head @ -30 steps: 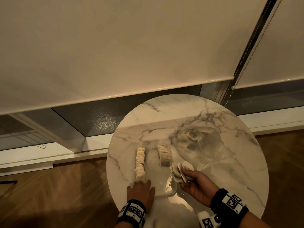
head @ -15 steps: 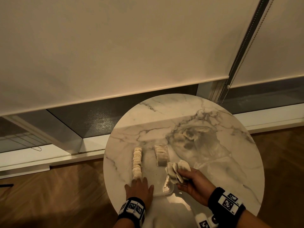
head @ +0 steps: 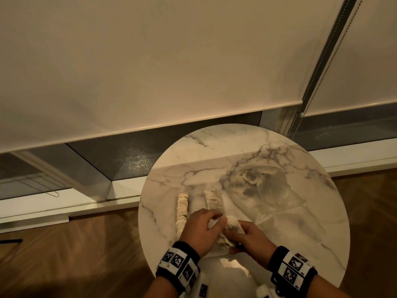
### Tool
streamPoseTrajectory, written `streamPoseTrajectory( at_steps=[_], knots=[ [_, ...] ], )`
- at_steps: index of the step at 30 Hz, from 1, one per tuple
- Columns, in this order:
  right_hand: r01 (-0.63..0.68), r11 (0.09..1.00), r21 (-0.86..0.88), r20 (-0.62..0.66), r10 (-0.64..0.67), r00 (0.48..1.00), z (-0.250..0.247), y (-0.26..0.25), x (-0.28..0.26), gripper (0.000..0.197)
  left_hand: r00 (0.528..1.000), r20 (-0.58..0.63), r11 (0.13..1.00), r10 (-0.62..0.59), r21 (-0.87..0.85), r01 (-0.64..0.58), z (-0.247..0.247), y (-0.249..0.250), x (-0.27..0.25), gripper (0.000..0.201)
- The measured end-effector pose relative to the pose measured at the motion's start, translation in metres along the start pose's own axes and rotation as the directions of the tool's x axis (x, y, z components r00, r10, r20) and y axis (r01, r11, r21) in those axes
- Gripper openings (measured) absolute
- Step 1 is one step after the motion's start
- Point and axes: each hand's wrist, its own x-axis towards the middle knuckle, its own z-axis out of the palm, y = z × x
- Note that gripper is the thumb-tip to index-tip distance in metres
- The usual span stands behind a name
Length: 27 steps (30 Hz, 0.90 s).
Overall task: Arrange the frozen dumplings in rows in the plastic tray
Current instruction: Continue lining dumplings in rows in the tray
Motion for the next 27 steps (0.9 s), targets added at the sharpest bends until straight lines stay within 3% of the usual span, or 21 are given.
streamPoseTrajectory(
  at_steps=[2, 7, 12, 17, 23, 27],
  knots=[
    [0.014, 1.0, -0.014, 0.008, -0.013, 1.0, 0.003, -0.002, 0.0, 0.013, 0.999, 0.015, 0.999, 0.036, 0.007, -0.036, 0.002, 0.002, 0.003, 0.042],
    [0.022, 1.0, 0.001, 0.011, -0.022, 1.0, 0.004, -0.004, -0.002, 0.013, 0.994, -0.094, 0.995, 0.05, -0.076, -0.058, 0.001, 0.011, 0.0, 0.021],
    [-0.029, 0.999, 0.016, 0.002, 0.029, 1.0, 0.001, 0.001, -0.003, 0.016, 0.991, -0.129, 0.966, -0.047, -0.257, 0.013, -0.002, 0.013, -0.003, 0.007],
    [-0.048, 0.998, 0.032, -0.002, 0.048, 0.999, -0.004, 0.007, -0.003, 0.016, 0.962, -0.209, 0.869, -0.174, -0.492, 0.051, -0.01, 0.007, -0.001, 0.005],
    [-0.063, 0.991, 0.117, -0.009, 0.064, 0.998, -0.009, 0.009, -0.001, 0.021, 0.925, -0.275, 0.881, -0.261, -0.461, 0.112, -0.025, -0.029, -0.004, 0.008],
    [-0.087, 0.98, 0.18, -0.017, 0.092, 0.996, -0.01, 0.01, 0.002, 0.018, 0.928, -0.22, 0.9, -0.3, -0.388, 0.199, -0.034, -0.048, -0.014, 0.012]
  ],
)
